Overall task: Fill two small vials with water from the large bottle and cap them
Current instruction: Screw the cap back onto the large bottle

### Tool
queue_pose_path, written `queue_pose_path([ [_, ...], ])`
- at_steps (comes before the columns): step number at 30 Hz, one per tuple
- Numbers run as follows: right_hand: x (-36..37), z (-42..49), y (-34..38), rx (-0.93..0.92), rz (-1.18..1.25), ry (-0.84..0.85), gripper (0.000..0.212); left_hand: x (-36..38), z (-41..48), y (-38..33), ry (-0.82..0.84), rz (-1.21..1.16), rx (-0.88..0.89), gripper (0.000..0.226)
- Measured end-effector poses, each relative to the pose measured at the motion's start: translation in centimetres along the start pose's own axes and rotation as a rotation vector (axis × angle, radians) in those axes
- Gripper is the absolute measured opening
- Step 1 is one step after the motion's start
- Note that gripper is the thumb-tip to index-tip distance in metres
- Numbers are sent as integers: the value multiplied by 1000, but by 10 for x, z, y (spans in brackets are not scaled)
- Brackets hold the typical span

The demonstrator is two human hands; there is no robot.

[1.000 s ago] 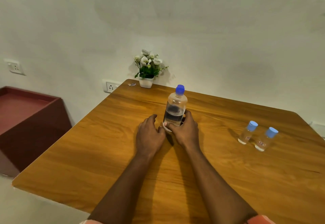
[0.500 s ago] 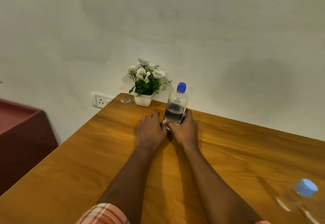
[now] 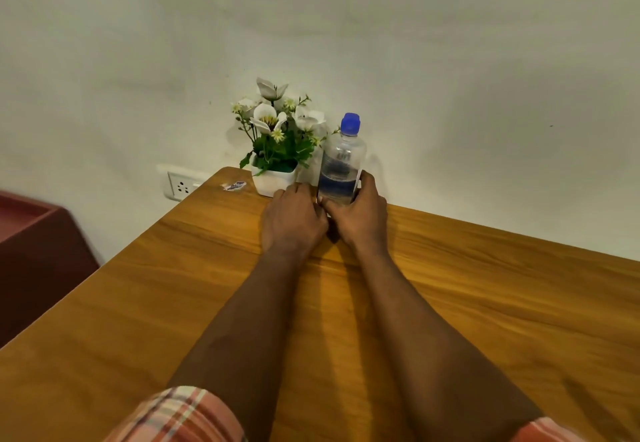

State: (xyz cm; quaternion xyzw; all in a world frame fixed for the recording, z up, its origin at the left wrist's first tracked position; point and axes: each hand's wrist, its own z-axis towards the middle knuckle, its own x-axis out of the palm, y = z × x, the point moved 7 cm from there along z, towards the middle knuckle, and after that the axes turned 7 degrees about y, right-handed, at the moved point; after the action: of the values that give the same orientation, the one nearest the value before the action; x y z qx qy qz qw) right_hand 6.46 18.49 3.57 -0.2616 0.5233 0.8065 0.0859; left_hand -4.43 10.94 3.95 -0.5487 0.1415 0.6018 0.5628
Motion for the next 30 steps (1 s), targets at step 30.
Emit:
queue_pose_path([
  [30,-28,-65,-14,161,-8,173,85,-4,-73,-30,89,68,98,37],
])
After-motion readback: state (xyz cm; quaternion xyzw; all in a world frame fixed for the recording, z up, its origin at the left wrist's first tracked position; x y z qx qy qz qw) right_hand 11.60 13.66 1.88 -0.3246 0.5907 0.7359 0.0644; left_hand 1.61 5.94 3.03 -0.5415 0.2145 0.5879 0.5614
